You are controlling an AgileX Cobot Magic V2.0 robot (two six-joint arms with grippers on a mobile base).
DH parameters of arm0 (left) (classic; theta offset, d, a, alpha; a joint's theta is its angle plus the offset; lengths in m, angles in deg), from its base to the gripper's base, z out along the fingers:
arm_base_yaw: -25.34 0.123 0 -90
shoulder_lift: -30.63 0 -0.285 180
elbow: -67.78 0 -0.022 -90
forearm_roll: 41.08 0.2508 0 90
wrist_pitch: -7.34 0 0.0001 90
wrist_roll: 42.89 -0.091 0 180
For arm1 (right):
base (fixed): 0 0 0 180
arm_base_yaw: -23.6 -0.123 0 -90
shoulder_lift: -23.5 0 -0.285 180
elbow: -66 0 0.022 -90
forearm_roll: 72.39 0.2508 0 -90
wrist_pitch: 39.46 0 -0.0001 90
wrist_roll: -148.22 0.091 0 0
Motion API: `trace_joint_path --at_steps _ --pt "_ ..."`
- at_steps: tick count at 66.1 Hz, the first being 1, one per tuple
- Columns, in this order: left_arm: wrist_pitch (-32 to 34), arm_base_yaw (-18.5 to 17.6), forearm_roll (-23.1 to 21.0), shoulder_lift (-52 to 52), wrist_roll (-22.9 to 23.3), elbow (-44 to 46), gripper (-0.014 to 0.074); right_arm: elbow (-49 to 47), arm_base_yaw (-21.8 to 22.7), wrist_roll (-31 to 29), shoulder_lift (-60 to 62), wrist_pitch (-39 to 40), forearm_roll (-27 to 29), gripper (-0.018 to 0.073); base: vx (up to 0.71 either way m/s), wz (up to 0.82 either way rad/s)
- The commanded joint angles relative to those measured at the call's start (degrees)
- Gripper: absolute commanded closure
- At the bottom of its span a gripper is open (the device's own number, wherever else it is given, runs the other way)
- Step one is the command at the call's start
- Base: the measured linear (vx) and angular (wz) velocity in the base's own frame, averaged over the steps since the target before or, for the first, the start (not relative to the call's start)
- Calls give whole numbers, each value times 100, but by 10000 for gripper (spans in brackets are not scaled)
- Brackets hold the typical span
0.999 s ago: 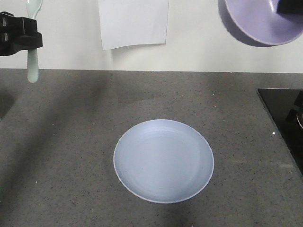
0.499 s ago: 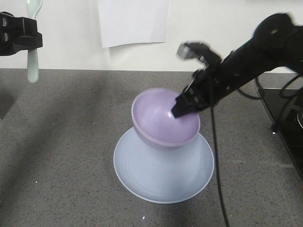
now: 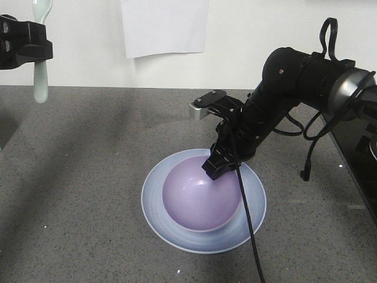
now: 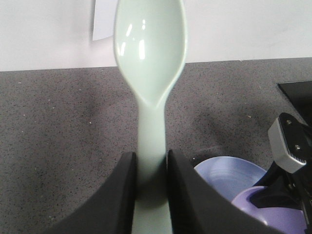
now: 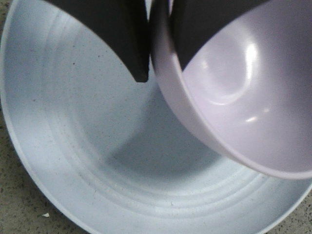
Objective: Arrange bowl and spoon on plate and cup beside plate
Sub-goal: 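Lower the lavender bowl onto the plate centre with the right gripper, then release the bowl and raise the right gripper away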
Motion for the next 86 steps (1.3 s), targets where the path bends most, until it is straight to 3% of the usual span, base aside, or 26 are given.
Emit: trace_joint_path --at_steps 1,19,41,49,56,66,77,86 --pt "364 -14 -117 -141 3 147 602 -154 15 78 286 222 52 351 0 0" --pt "364 -14 -117 -141 3 147 602 -372 15 467 331 482 -214 123 0 0" --pt "257 -14 -123 -141 3 147 602 -1923 22 1265 1048 179 -1049 114 0 0" --pt "197 -14 -144 -141 3 147 602 -2297 34 1336 1668 237 -1239 196 0 0" --pt "175 -14 -357 -141 -30 147 602 -2306 34 1347 2415 482 -1491 335 0 0" --pt "130 -14 -1059 -141 -653 147 602 -2305 34 1575 3547 601 -2112 571 0 0" --pt "-171 -54 -2053 19 -1502 147 602 -2305 34 1852 4618 252 -2360 568 0 0" --pt "-669 -427 -2267 465 -1785 147 602 -2305 34 1935 5271 -150 -2360 566 0 0"
